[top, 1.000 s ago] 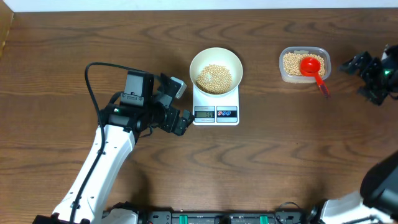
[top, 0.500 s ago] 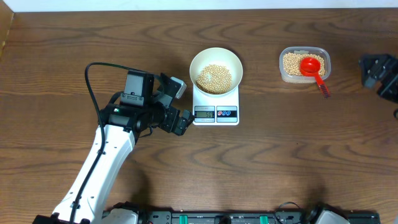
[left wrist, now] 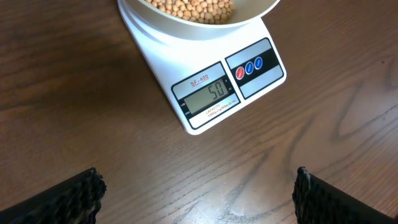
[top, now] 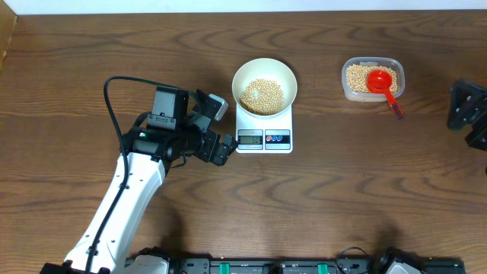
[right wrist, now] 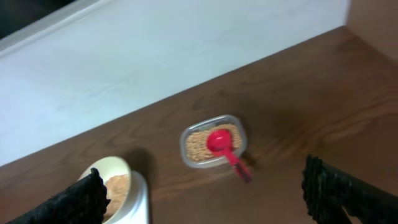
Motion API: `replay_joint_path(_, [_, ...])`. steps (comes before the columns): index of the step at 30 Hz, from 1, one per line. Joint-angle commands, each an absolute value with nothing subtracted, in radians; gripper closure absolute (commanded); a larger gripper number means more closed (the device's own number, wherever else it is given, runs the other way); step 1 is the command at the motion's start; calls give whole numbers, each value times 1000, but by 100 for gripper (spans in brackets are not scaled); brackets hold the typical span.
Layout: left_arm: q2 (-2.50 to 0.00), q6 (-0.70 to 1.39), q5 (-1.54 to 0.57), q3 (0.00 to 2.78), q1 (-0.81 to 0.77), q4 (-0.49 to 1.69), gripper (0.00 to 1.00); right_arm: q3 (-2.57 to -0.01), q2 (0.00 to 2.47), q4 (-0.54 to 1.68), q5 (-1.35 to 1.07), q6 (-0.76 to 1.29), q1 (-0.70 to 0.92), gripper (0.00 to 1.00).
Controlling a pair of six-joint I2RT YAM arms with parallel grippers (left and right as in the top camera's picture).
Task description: Scoop item into bowl and weigh 50g on scale
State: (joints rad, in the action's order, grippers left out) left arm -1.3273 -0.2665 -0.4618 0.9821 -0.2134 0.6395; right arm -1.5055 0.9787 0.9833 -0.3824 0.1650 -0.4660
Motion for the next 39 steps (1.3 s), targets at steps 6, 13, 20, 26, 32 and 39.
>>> replay_joint_path(6, [-1319, -273, -459, 1001, -215, 640, 1, -1369, 854, 908, -123, 147, -310, 1])
replay_joint_path(13, [-1319, -273, -459, 1001, -215, 640, 1, -992, 569, 667, 20, 148, -191, 1])
replay_joint_path(20, [-1319, -273, -459, 1001, -215, 640, 1, -582, 283, 397, 40, 148, -165, 1])
replay_joint_path(26, [-1319, -273, -459, 1001, -215, 640, 1, -351, 123, 252, 161, 148, -83, 1])
replay_joint_path(32, [-1319, -273, -459, 1001, -215, 640, 1, -202, 21, 178, 162, 149, -57, 1])
replay_joint_path(39, [-1319, -273, -459, 1001, -215, 640, 1, -74, 5, 97, 170, 148, -30, 1])
